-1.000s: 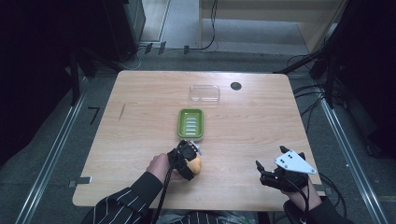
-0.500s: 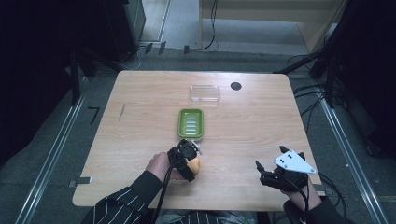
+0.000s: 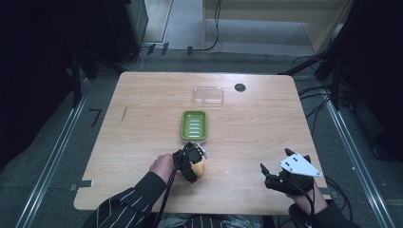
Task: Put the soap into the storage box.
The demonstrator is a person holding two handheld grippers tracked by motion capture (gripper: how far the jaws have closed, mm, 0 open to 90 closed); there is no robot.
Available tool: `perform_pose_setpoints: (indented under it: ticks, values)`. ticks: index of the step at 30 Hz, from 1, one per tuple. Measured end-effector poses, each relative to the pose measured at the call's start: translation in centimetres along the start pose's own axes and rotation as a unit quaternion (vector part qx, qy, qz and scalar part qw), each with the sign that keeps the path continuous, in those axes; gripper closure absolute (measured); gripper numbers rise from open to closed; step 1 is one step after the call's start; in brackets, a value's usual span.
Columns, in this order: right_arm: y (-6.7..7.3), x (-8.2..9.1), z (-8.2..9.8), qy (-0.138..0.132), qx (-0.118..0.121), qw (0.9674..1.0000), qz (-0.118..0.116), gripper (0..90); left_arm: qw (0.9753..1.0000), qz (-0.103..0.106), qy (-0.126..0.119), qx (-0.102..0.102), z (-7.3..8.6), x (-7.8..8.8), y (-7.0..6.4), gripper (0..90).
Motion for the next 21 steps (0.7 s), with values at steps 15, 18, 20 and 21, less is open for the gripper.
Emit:
perform_pose_setpoints:
  ticks: [15,18,20,21]
  values:
    - [0.0,-0.02,0.0,0.001,0.0,1.0,-0.001,13.7,0.9999,0.0,0.0,-0.011,0.08,0.05,0.07,39.9]
    - [-0.01,0.0,-0.01,0.0,-0.001,1.0,0.0,13.7,0.9999,-0.001,-0.002,-0.011,0.06,0.04,0.07,39.9]
    - [0.0,0.01,-0.01,0.0,0.0,1.0,0.0,13.7,0.9999,-0.004,-0.004,-0.01,0.01,0.03,0.1,39.9]
    - [0.0,0.02,-0.02,-0.001,0.0,1.0,0.0,13.7,0.9999,-0.005,-0.004,-0.009,0.01,0.08,0.14,39.9]
Point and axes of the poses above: each handheld gripper's, and its own axes: x roughly backward along the jaws, z roughly out of its underside, y roughly to its left, the point moved 8 cm from there along -x, roughly forward along the jaws, and after that the axes turned 13 degrees about -x, right-handed, at the moved point
